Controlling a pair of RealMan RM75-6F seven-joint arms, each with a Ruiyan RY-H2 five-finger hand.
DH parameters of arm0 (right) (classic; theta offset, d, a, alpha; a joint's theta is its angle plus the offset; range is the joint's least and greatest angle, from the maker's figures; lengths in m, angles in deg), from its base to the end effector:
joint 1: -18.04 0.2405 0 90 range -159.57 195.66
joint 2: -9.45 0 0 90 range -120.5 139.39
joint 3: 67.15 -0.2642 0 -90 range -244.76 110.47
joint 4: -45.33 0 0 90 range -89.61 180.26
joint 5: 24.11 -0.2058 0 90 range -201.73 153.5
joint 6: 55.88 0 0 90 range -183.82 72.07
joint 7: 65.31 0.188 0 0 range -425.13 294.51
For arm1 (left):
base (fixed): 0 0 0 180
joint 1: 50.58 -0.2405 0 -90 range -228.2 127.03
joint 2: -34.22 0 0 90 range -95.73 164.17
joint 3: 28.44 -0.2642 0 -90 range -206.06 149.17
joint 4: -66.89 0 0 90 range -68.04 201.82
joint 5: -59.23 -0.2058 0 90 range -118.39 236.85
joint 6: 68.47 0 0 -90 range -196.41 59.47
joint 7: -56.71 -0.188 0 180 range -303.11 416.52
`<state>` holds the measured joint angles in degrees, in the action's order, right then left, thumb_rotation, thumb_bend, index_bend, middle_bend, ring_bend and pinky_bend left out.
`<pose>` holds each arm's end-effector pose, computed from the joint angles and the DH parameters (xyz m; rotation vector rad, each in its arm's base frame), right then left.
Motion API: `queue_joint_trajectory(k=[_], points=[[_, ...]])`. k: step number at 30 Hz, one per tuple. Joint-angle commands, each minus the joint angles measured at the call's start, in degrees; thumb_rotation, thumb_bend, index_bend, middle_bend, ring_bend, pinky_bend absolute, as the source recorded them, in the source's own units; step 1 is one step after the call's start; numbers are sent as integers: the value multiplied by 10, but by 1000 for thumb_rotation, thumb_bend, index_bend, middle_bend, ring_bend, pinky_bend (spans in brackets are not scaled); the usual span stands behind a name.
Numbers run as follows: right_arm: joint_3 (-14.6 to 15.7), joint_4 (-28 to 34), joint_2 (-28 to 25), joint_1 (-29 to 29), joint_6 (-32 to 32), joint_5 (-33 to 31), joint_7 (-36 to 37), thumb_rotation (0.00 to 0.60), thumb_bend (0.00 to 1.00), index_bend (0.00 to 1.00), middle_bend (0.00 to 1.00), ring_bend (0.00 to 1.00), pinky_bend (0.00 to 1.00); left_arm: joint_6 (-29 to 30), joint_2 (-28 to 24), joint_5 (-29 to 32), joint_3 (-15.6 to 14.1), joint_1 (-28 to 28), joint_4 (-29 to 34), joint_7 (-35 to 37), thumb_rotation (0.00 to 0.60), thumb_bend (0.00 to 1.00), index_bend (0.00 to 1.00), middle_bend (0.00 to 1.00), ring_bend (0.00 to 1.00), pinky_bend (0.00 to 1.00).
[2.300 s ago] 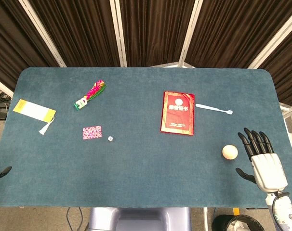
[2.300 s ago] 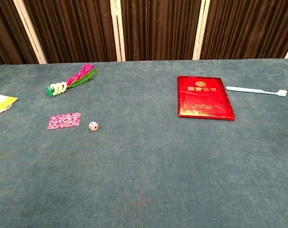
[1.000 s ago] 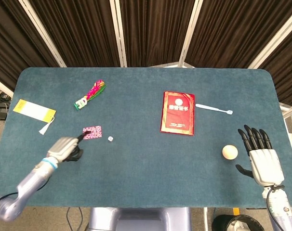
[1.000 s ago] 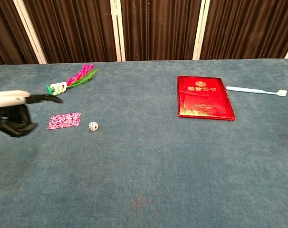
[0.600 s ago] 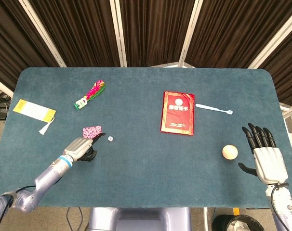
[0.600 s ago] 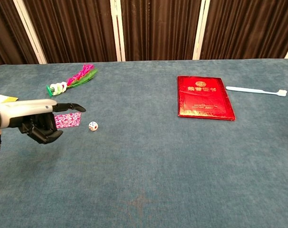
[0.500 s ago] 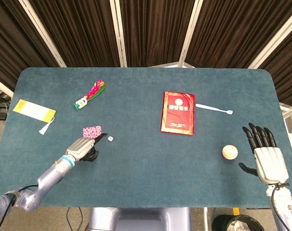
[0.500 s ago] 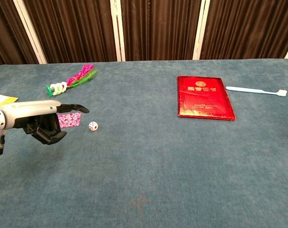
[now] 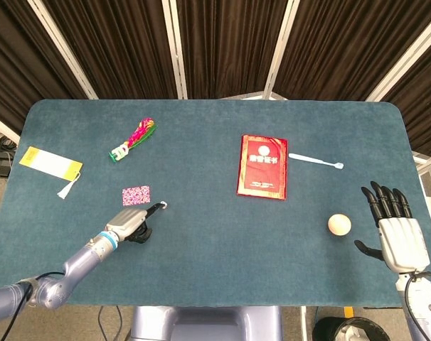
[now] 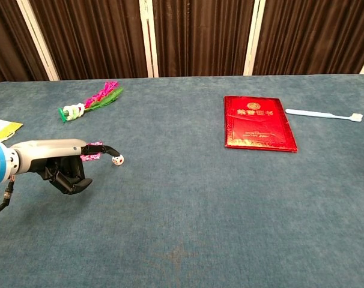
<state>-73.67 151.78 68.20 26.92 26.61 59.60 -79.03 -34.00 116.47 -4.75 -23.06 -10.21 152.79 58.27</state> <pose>-0.2569 -0.2525 0.1793 1.4419 -0.7961 0.9001 -0.2063 0.3442 -0.0570 -1.9700 -1.4948 -0.6973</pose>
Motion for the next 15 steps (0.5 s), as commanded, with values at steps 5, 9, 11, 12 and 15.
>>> queue_joint_trajectory(k=[5, 9, 11, 12, 15], points=[[1, 1, 0, 0, 1, 2, 0, 600, 0, 0, 0, 0, 0, 2, 1, 3, -10, -2, -1, 3, 600, 670, 0, 955, 947, 1000], [1, 2, -1, 0, 2, 2, 2, 600, 0, 0, 0, 0, 0, 8, -1, -1, -17, -9, 3, 12, 600, 669, 0, 955, 947, 1000], [1, 3, -2, 0, 2, 2, 3, 600, 0, 0, 0, 0, 0, 15, -3, -2, -23, -17, 5, 16, 600, 668, 0, 955, 947, 1000], [2, 3, -2, 0, 1, 3, 3, 600, 0, 0, 0, 0, 0, 19, -3, -5, -27, -21, 5, 17, 600, 668, 0, 955, 946, 1000], [2, 4, -3, 0, 2, 5, 4, 600, 0, 0, 0, 0, 0, 21, -9, -10, -34, -28, 8, 27, 600, 670, 0, 955, 947, 1000]])
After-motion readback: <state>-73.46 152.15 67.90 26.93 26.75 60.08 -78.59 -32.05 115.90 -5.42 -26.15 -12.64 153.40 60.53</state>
